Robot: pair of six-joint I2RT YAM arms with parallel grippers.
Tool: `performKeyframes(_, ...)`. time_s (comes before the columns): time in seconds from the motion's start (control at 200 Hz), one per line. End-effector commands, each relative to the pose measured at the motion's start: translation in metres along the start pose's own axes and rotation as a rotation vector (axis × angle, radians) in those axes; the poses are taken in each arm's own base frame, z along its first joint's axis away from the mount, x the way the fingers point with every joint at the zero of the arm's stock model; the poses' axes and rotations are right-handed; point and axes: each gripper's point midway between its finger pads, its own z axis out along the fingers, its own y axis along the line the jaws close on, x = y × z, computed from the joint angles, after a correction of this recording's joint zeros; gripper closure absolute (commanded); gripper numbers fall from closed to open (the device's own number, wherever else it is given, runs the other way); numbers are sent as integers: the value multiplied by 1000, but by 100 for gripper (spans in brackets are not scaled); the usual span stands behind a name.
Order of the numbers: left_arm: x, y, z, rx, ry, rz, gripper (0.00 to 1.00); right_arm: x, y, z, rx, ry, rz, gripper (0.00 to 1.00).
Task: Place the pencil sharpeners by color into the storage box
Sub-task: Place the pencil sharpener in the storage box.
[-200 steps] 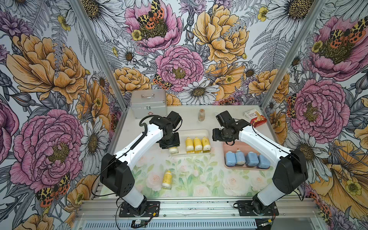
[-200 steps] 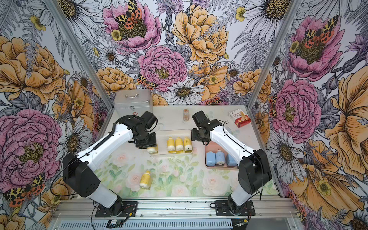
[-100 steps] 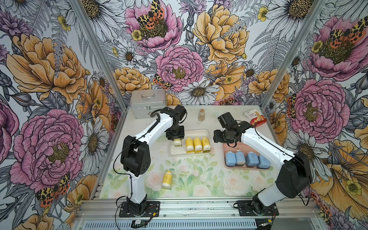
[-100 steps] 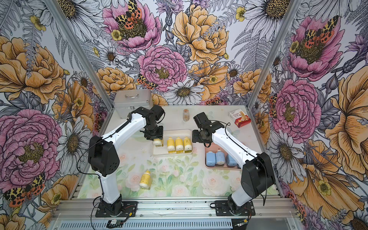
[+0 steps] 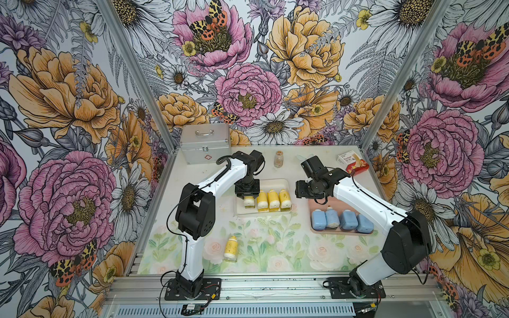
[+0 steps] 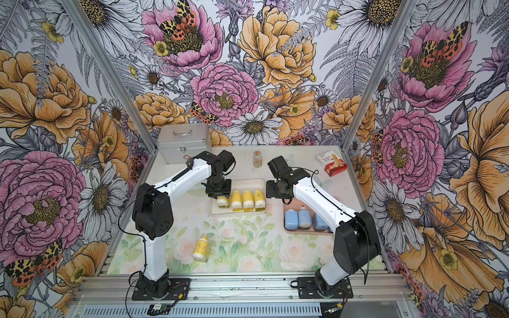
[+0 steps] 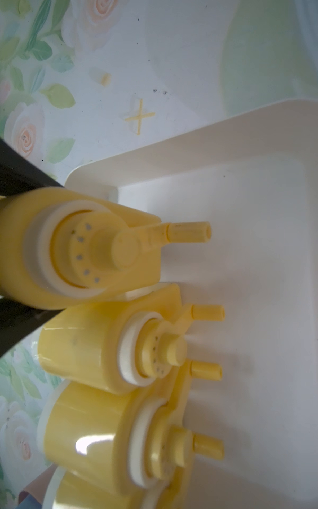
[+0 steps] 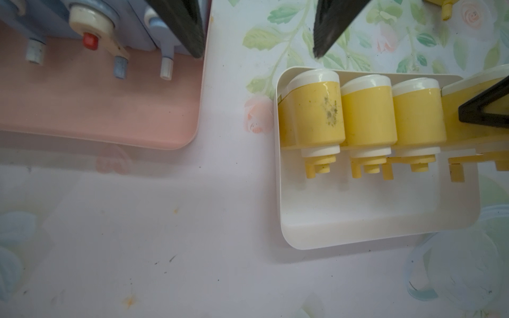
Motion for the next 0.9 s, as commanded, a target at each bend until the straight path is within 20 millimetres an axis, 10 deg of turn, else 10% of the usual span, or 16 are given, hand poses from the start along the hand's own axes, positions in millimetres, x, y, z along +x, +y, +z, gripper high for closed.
performKeyframes(0.0, -7, -5, -6, 13, -33, -8, 54, -5, 1, -4, -12, -29, -6, 35)
performKeyframes(0.896, 5, -8, 23, 23, 1, -68, 54, -7, 4, -1, -22, -28, -11, 35)
